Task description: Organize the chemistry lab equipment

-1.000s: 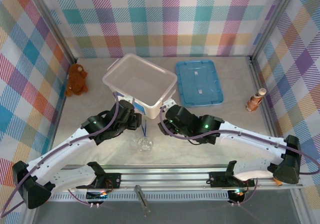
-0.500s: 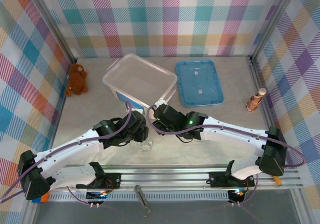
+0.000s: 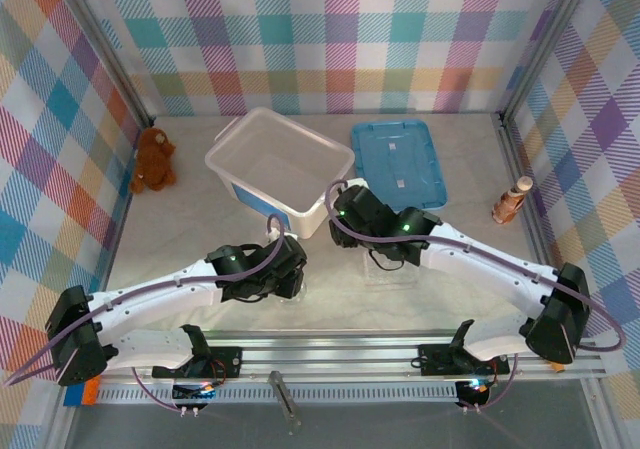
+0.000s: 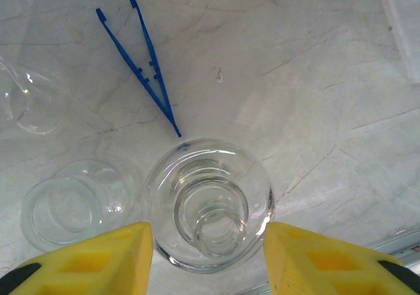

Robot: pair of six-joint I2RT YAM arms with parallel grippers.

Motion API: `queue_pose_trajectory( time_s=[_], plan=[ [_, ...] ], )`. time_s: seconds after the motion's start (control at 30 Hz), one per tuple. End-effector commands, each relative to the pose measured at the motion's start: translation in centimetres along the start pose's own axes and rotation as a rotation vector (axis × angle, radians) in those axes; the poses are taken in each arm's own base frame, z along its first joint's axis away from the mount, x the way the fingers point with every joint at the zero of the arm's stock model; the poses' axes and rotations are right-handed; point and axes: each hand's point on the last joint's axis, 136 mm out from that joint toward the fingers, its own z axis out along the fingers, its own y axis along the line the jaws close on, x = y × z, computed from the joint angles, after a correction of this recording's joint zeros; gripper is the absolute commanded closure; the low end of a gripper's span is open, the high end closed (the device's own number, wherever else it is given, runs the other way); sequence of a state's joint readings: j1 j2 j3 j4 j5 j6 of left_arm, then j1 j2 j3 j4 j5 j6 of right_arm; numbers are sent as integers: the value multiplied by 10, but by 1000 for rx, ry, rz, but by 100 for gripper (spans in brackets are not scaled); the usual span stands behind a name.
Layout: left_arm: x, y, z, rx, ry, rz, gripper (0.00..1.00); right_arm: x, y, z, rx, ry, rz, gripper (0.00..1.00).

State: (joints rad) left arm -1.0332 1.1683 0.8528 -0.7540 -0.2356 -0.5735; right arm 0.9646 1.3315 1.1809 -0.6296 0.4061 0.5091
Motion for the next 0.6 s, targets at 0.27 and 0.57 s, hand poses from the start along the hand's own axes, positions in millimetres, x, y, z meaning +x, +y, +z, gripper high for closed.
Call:
queue_pose_trajectory(
  time_s=[0.27, 0.57],
  plan=[
    [16, -6, 20, -10, 71, 18, 58, 3, -16, -6, 10, 6, 36, 57],
    [15, -10, 25, -6, 76, 20, 60, 4, -15, -5, 1, 7, 42, 59]
  ],
)
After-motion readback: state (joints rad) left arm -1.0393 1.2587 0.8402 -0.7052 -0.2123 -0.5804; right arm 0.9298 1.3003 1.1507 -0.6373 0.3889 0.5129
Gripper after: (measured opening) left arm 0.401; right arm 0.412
